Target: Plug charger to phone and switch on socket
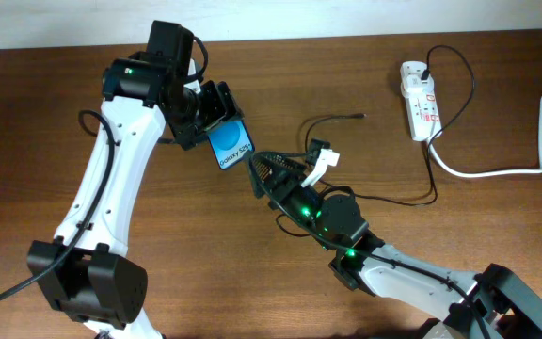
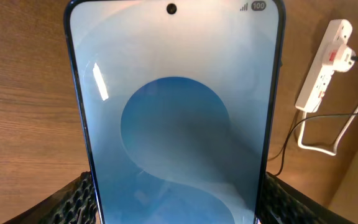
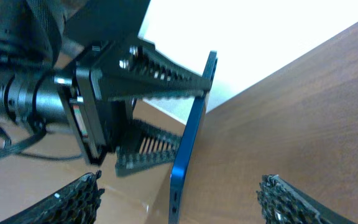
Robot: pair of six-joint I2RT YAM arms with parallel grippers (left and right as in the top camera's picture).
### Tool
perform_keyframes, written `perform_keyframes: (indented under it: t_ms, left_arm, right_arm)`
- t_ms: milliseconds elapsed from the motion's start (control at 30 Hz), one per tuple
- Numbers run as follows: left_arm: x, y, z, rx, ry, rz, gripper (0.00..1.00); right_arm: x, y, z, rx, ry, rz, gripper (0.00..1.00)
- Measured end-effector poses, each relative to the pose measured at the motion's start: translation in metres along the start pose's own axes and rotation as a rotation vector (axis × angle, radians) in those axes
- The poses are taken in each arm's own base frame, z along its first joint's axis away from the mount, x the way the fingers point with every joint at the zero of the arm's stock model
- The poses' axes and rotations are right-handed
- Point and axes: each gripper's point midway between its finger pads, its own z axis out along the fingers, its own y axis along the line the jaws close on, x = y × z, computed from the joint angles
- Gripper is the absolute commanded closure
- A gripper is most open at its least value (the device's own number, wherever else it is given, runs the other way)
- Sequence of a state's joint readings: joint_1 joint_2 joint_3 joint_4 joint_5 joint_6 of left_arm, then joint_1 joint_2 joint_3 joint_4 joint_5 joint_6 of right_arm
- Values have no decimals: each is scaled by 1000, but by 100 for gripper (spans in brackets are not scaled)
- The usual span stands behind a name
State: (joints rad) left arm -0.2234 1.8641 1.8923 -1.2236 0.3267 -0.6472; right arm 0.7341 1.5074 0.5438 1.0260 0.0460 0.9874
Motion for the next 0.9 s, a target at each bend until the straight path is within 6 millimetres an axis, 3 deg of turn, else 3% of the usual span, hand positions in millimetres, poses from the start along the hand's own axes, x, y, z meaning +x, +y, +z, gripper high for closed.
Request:
perform_keyframes:
  t_ms: [233,500,900]
  left_arm:
    - [1,-2,0,12,5,-53,63]
    - [4,-8,0,43,25,-70,63]
    - [5,-9,0,52,31,-73,62]
  right_arm:
    - [-9,-2,3,22,-48,0,24]
    - [-4,-2,30,26,-46,1,27]
    - [-6,-7,37,79,-58,-3,35]
